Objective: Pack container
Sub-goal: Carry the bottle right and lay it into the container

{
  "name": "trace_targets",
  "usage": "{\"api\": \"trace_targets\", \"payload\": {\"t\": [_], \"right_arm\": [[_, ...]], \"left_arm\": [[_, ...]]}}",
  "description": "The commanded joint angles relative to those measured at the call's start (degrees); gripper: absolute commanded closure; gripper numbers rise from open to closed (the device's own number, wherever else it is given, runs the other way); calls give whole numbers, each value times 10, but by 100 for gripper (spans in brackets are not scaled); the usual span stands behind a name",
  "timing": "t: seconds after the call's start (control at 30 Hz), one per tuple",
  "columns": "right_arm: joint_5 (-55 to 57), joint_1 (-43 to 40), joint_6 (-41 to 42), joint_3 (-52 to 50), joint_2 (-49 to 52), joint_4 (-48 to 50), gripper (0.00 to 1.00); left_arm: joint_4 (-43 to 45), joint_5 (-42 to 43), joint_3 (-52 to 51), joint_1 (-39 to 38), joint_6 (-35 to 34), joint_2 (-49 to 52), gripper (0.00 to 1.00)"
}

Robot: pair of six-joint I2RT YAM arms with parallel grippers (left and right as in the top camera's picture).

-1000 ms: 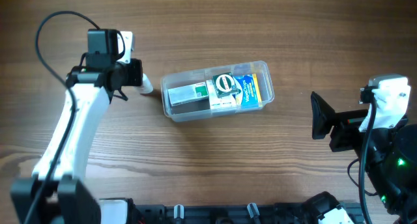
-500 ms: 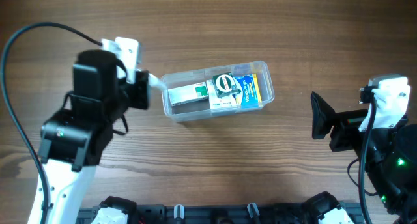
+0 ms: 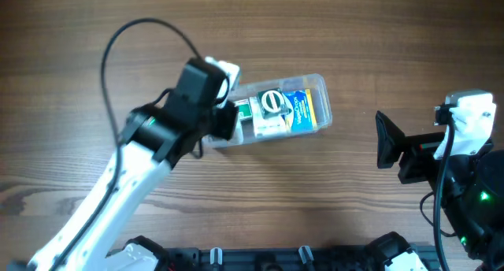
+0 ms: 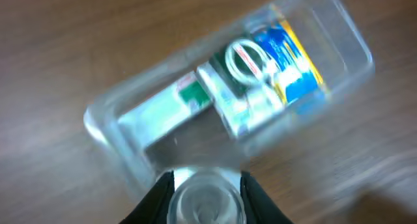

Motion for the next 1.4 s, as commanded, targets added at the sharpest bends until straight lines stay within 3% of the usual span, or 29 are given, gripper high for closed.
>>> {"api": "trace_targets", "payload": {"t": [0.0, 0.2, 0.7, 1.03, 1.13, 1.37], "right_arm": [[-7, -2, -11, 0, 4, 1, 0], [-7, -2, -12, 0, 4, 1, 0], [-7, -2, -12, 0, 4, 1, 0], [-7, -2, -12, 0, 4, 1, 0], [-7, -2, -12, 0, 4, 1, 0], [-7, -2, -12, 0, 4, 1, 0]], "left_arm": [[29, -4, 3, -3, -12, 73, 92], [60, -1, 3, -5, -12, 130, 93], [76, -2, 3, -13, 22, 151, 89], [60, 10, 3, -13, 21, 153, 54], [54, 32, 3, -13, 21, 152, 48], [32, 61, 4, -13, 7, 129, 47]]}}
